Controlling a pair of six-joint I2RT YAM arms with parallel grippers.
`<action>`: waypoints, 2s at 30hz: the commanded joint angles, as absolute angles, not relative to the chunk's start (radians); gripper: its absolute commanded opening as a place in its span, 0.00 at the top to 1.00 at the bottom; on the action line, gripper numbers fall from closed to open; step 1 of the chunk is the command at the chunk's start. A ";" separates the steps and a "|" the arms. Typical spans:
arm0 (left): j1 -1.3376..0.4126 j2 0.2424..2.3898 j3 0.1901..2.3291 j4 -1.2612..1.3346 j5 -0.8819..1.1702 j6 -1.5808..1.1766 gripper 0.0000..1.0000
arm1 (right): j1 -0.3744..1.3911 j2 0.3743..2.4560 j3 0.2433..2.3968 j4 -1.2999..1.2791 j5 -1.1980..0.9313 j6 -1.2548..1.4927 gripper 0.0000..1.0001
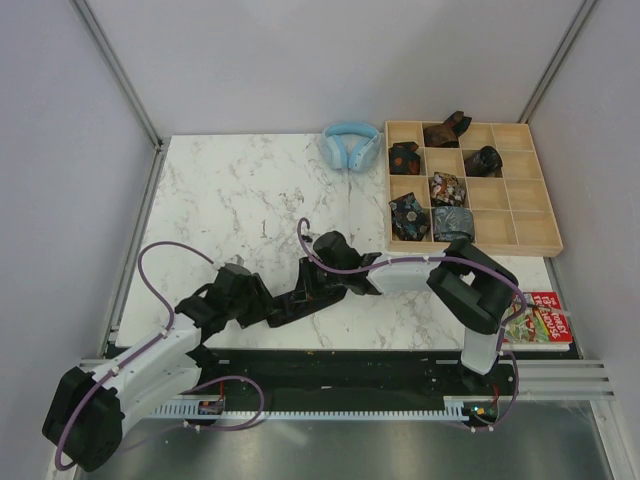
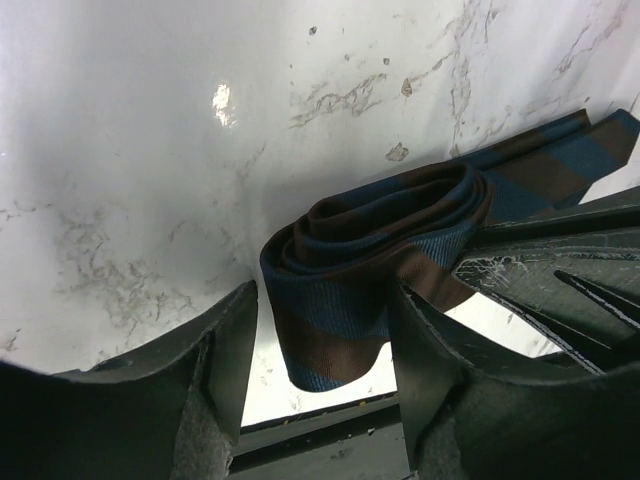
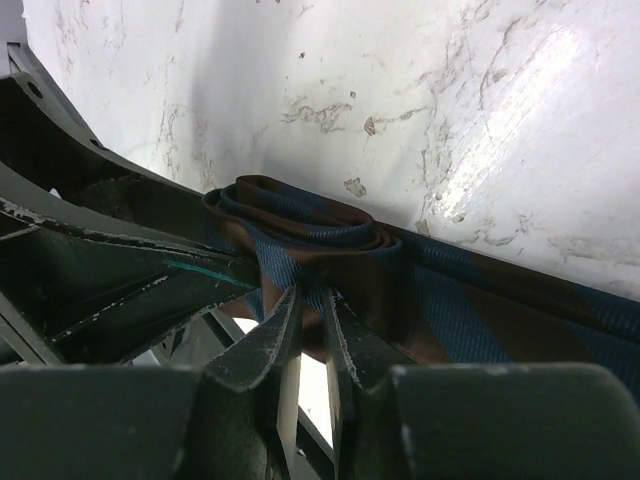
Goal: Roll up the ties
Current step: Roll the tie at the center of the board.
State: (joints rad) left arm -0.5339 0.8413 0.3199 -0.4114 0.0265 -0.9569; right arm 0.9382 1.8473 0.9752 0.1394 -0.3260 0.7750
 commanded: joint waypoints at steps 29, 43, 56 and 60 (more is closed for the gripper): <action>-0.646 1.092 0.822 -0.805 -0.083 -0.808 0.78 | 0.954 1.894 1.008 0.133 -0.351 0.825 0.77; -0.759 1.397 1.055 -0.979 -0.120 -0.742 0.81 | 1.032 1.936 1.074 0.130 -0.333 0.854 0.78; -0.910 1.679 1.250 -1.173 -0.314 -0.810 0.85 | 0.970 1.757 0.936 -0.098 -0.224 0.778 0.73; -0.940 1.742 1.282 -1.221 -0.359 -0.837 0.86 | 0.945 1.666 0.871 -0.129 -0.207 0.781 0.71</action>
